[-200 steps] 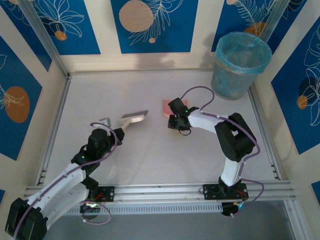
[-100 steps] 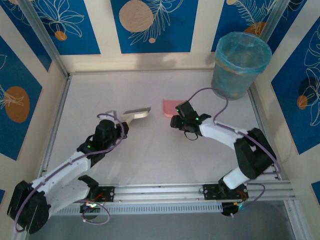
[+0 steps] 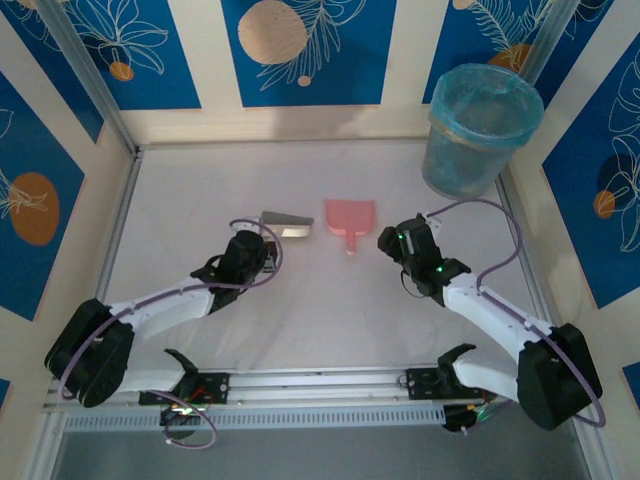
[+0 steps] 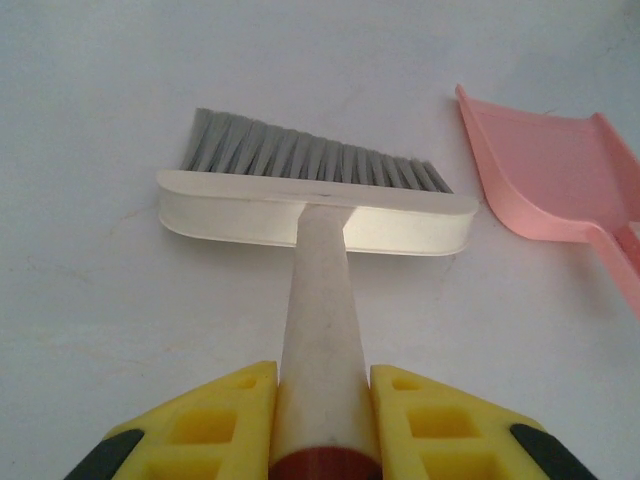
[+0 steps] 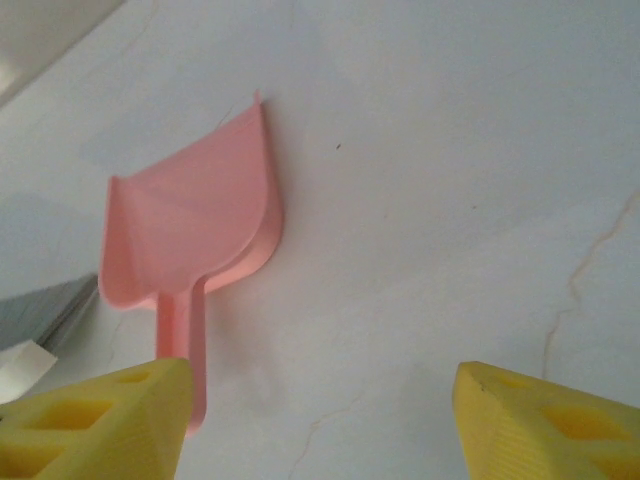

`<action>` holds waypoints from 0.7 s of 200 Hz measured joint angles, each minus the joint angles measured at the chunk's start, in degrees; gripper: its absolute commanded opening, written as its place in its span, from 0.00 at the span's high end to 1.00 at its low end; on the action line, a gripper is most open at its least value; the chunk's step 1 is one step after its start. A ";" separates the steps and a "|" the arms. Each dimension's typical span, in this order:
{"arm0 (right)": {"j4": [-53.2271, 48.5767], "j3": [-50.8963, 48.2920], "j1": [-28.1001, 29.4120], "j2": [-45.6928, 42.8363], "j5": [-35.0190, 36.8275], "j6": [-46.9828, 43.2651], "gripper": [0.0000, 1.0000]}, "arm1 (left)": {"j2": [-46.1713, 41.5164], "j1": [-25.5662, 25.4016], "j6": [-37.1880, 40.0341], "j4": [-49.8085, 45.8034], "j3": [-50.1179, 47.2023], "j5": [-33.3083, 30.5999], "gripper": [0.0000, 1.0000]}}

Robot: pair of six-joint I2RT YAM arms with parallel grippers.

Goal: Sweep away the paper scraps from the table

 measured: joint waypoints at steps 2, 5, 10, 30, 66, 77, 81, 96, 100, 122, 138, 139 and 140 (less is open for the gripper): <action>0.26 -0.22 -0.09 -0.20 0.11 0.04 0.30 | 0.11 0.00 0.00 0.09 0.02 -0.02 0.89; 0.57 -0.52 -0.22 -0.50 0.22 0.09 0.30 | 0.48 0.00 0.00 0.44 0.09 -0.13 0.88; 0.90 -0.92 -0.37 -0.90 0.37 0.28 0.29 | 0.94 0.00 0.00 0.87 0.17 -0.24 0.86; 2.32 -2.10 -0.66 -1.40 0.94 1.09 0.28 | 2.86 0.00 -0.02 2.29 0.33 -0.42 0.75; 3.80 -2.43 -0.74 -1.18 1.49 1.31 0.26 | 4.81 -0.11 -0.07 2.40 0.48 0.17 0.50; 4.07 -2.45 -0.85 -0.90 1.49 1.31 0.26 | 4.83 -0.11 -0.61 2.54 0.28 0.28 0.44; 4.07 -2.43 -0.92 -0.76 1.49 1.31 0.26 | 4.81 -0.11 -0.70 2.64 0.20 0.35 0.42; 4.11 -2.45 -0.94 -0.55 1.49 1.31 0.26 | 4.81 -0.11 -1.36 2.97 -0.37 0.42 0.36; 4.11 -2.45 -0.94 -0.55 1.46 1.31 0.25 | 4.81 -0.11 -1.31 2.95 -0.52 0.52 0.34; 4.22 -2.43 -1.01 -0.59 1.49 1.29 0.25 | 4.20 -0.11 -1.73 2.49 -0.87 0.87 0.26; 4.33 -2.45 -1.07 -0.61 1.55 1.29 0.19 | 2.38 -0.11 -1.84 2.03 -0.87 0.94 0.19; 4.33 -2.45 -1.07 -0.63 1.55 1.33 0.19 | 2.12 -0.11 -1.70 2.01 -0.87 0.98 0.19; 4.35 -2.47 -1.09 -0.63 1.55 1.36 0.18 | 2.01 -0.11 -1.57 1.99 -0.87 0.98 0.19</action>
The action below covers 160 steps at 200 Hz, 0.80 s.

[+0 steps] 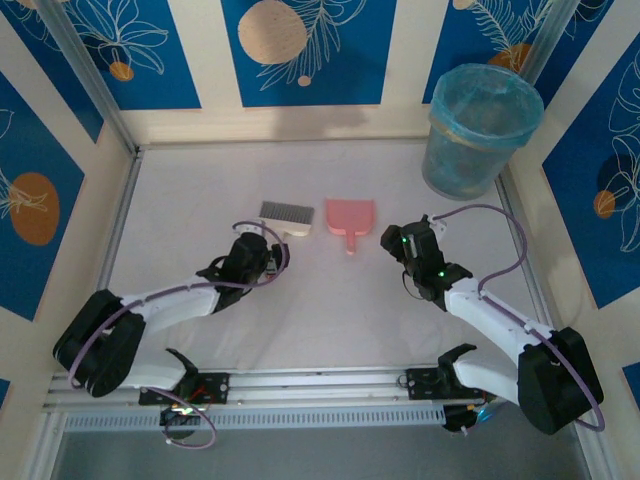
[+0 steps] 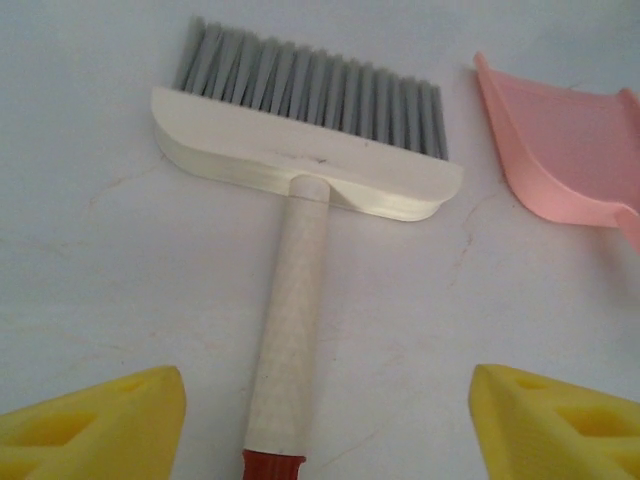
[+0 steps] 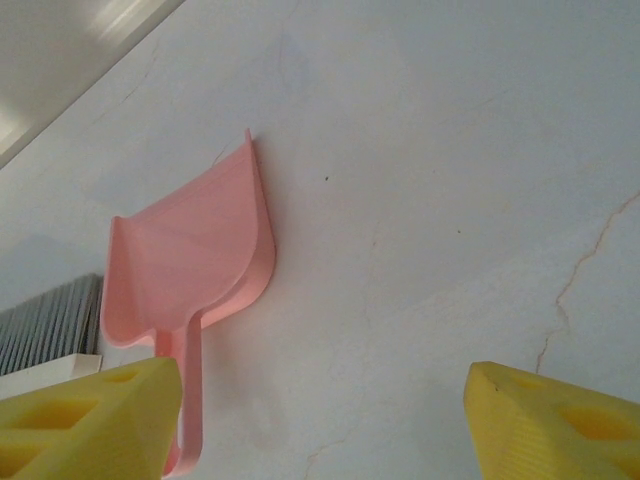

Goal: Sweep away the paper scraps from the table

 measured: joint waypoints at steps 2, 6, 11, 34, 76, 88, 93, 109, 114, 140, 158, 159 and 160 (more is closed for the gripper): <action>0.00 0.00 -0.04 -0.02 -0.02 -0.15 0.18 | -0.35 0.00 -0.07 -0.13 0.00 0.00 0.18; 0.07 -0.02 -0.09 -0.04 -0.04 -0.13 0.18 | -1.05 0.00 -0.11 -0.17 0.00 -0.02 0.16; 0.17 -0.07 -0.20 -0.07 -0.13 -0.52 0.17 | -2.05 0.00 -0.24 -0.37 0.00 -0.04 0.13; 0.72 -0.09 -0.83 -0.11 -1.31 -1.86 0.17 | -7.91 -0.02 0.07 -1.53 0.02 -0.50 0.00; 3.76 -2.73 -0.39 -4.85 -0.81 -6.03 0.00 | -17.40 0.00 -0.35 -6.10 2.51 -5.97 0.00; 5.11 -3.91 0.68 -7.13 0.63 -8.57 0.00 | -19.23 0.00 -0.42 -7.45 4.44 -7.96 0.00; 5.35 -4.07 1.29 -7.93 1.44 -9.62 0.00 | -19.74 0.02 -0.42 -7.85 5.25 -8.68 0.00; 5.70 -3.63 2.23 -9.75 3.87 -12.66 0.00 | -20.76 0.48 -0.13 -9.07 8.79 -10.25 0.00; 5.64 -3.21 2.05 -10.10 4.52 -13.49 0.00 | -20.83 0.81 0.22 -9.16 9.90 -10.45 0.00; 5.11 -0.42 -4.55 -11.54 4.46 -17.35 0.01 | -20.06 3.28 2.80 -9.84 15.43 -10.10 0.00; 6.38 -0.35 -14.51 -13.49 0.79 -19.91 0.01 | -18.40 7.80 3.54 -10.45 18.73 -8.66 0.00; 6.54 -0.39 -14.88 -13.55 0.66 -20.06 0.01 | -18.27 8.26 3.56 -10.47 18.93 -8.68 0.00; 6.64 -0.42 -15.30 -13.60 0.52 -20.17 0.01 | -18.21 8.55 3.54 -10.49 19.02 -8.68 0.00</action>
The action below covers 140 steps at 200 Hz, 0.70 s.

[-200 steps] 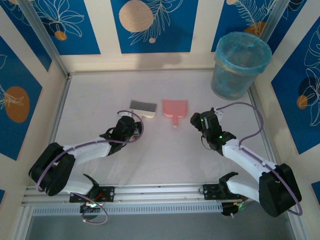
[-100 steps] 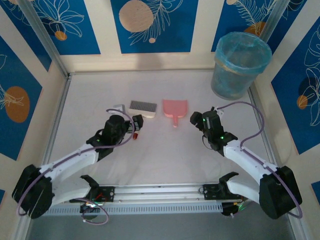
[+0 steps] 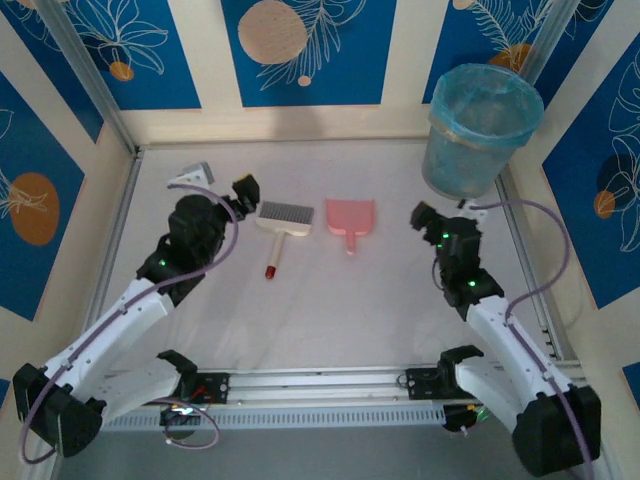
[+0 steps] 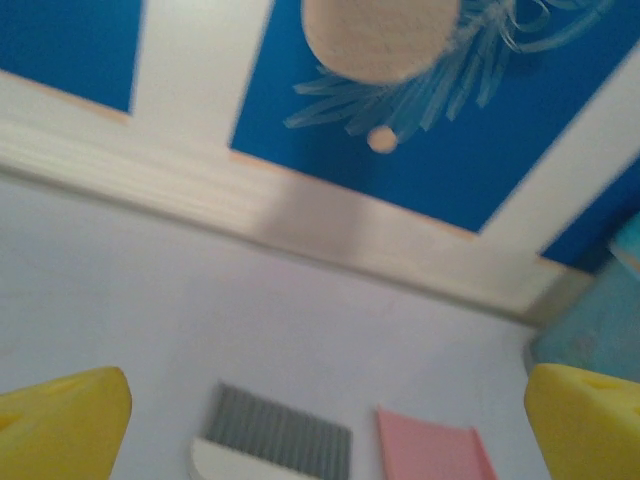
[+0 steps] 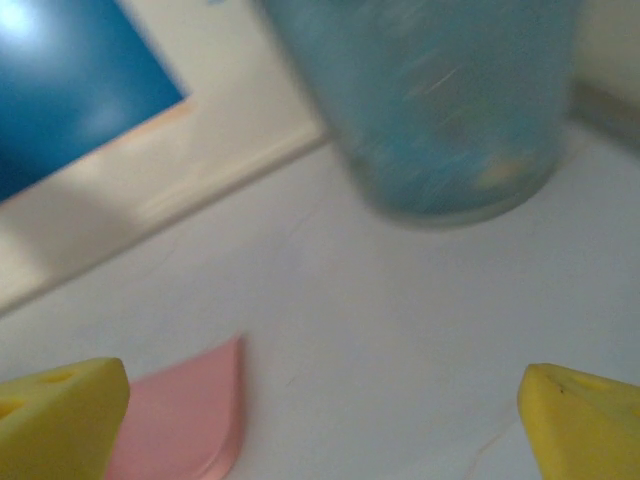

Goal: Sweep away the paper scraps from the table

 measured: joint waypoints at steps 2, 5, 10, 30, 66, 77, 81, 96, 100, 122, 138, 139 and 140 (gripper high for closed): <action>0.44 -0.20 -1.40 -0.07 -0.50 -0.48 0.01 | 0.22 0.87 -0.11 -0.04 0.24 0.15 0.00; 1.14 -0.46 -3.19 -0.26 -1.60 -1.07 0.01 | 0.39 1.99 -0.33 -0.13 0.46 0.46 0.00; 2.56 -1.07 -6.27 -0.37 -3.08 -1.99 0.01 | 0.70 4.15 -0.57 -0.04 0.57 0.96 0.00; 7.17 -4.59 -14.49 0.07 -8.20 -4.26 0.01 | 0.98 12.26 -0.74 1.14 -1.60 1.40 0.00; 15.54 -8.50 -14.05 11.45 -13.16 -11.52 0.01 | 3.67 21.84 3.61 5.03 -10.03 0.59 0.00; 15.34 -7.06 -12.24 17.11 -13.70 -14.25 0.01 | 6.23 23.74 5.97 5.46 -11.56 0.50 0.00; 15.30 -6.38 -11.58 18.93 -13.75 -15.06 0.01 | 7.32 24.39 6.93 5.79 -12.17 0.44 0.00; 15.15 -3.17 -8.39 25.35 -13.70 -18.47 0.01 | 11.34 26.36 10.01 6.84 -14.03 0.26 0.00; 15.21 -2.45 -7.72 26.51 -13.70 -19.17 0.01 | 12.26 26.73 10.49 7.15 -14.45 0.28 0.00; 16.83 0.07 -5.20 31.74 -15.21 -22.58 0.01 | 16.74 28.20 13.07 10.78 -17.31 1.46 0.00; 16.61 1.29 -5.09 34.23 -17.92 -24.76 0.01 | 18.27 28.52 13.90 14.64 -19.37 3.39 0.00; 16.61 1.38 -5.09 34.38 -18.23 -24.94 0.01 | 18.29 28.52 13.94 14.82 -19.45 3.48 0.00; 16.61 1.42 -5.09 34.45 -18.34 -25.03 0.01 | 18.36 28.55 14.14 15.17 -19.61 3.61 0.00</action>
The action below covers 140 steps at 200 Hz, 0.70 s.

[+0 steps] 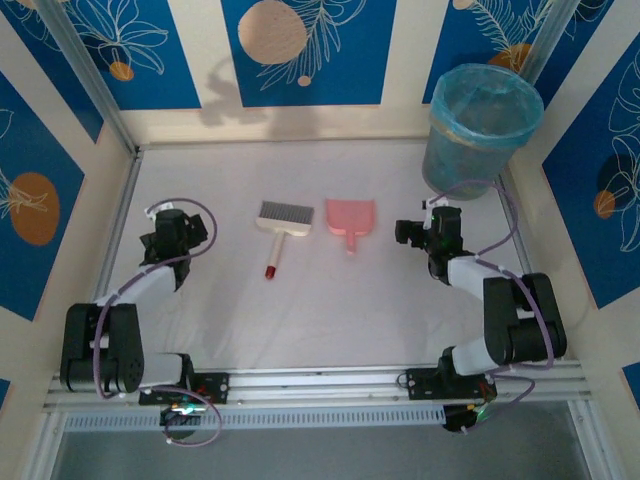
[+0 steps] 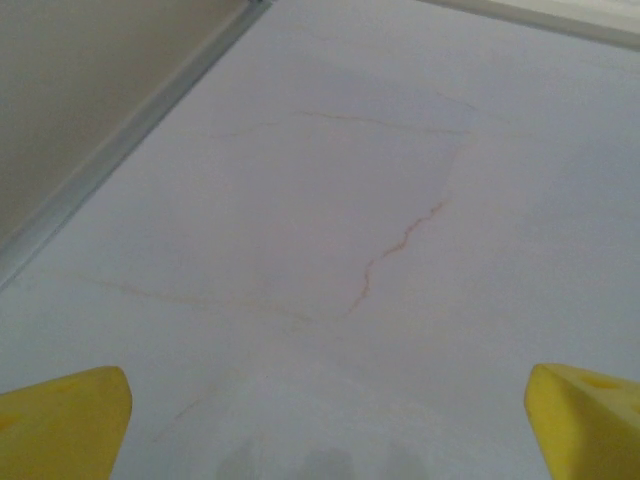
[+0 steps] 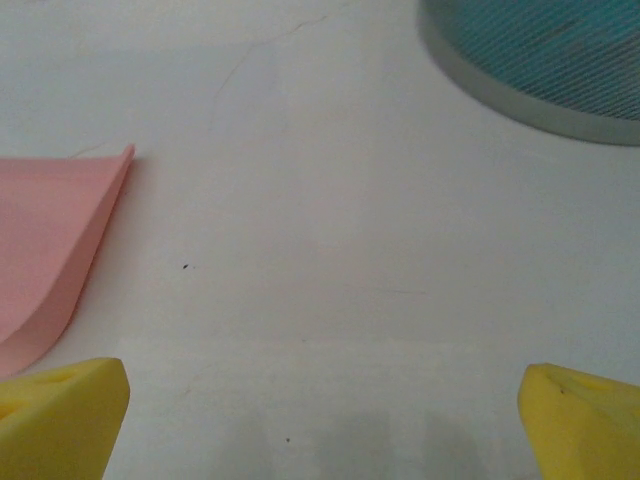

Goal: Sweep away the paper scraps from the table

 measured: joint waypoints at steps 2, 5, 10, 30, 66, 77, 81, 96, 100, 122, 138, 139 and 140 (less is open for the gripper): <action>0.04 0.07 0.00 0.20 -0.42 -0.26 0.01 | 0.17 0.02 0.11 0.48 -0.20 0.28 0.00; 0.13 0.15 0.00 0.39 -0.98 -0.55 0.01 | 0.33 0.02 0.31 1.20 -0.46 0.66 0.00; 0.33 0.17 0.02 0.55 -1.86 -0.98 0.01 | 0.63 0.04 0.55 2.08 -0.70 1.07 0.00; 2.64 -0.13 0.33 0.55 -4.50 -2.43 0.01 | 1.66 0.15 1.66 5.55 -0.81 2.80 0.00; 11.04 -4.28 2.03 0.42 -4.33 -4.28 0.01 | 1.33 0.24 3.98 16.39 -5.55 4.85 0.00; 12.83 -5.42 1.62 0.44 -4.11 -4.20 0.01 | 1.33 0.24 4.90 19.30 -7.17 5.79 0.00; 13.38 -5.77 1.31 0.42 -3.98 -4.15 0.01 | 1.33 0.28 5.09 20.33 -7.69 6.25 0.00; 15.04 -6.54 0.44 0.44 -3.43 -3.65 0.01 | 1.42 0.28 6.01 24.61 -9.16 8.02 0.00; 15.52 -6.71 0.31 0.42 -3.15 -3.43 0.01 | 1.46 0.31 6.14 25.75 -9.44 8.44 0.00; 18.71 -8.02 -0.37 0.42 -2.34 -2.67 0.01 | 2.36 0.31 6.56 31.80 -10.62 11.30 0.00; 20.98 -9.38 -0.79 0.44 -2.21 -2.08 0.01 | 3.69 0.31 6.56 34.88 -10.67 12.96 0.00; 21.18 -9.49 -0.83 0.44 -2.21 -2.08 0.01 | 3.74 0.31 6.54 35.06 -10.69 13.05 0.00; 21.27 -9.55 -0.83 0.44 -2.21 -2.05 0.01 | 3.89 0.31 6.54 35.34 -10.69 13.11 0.00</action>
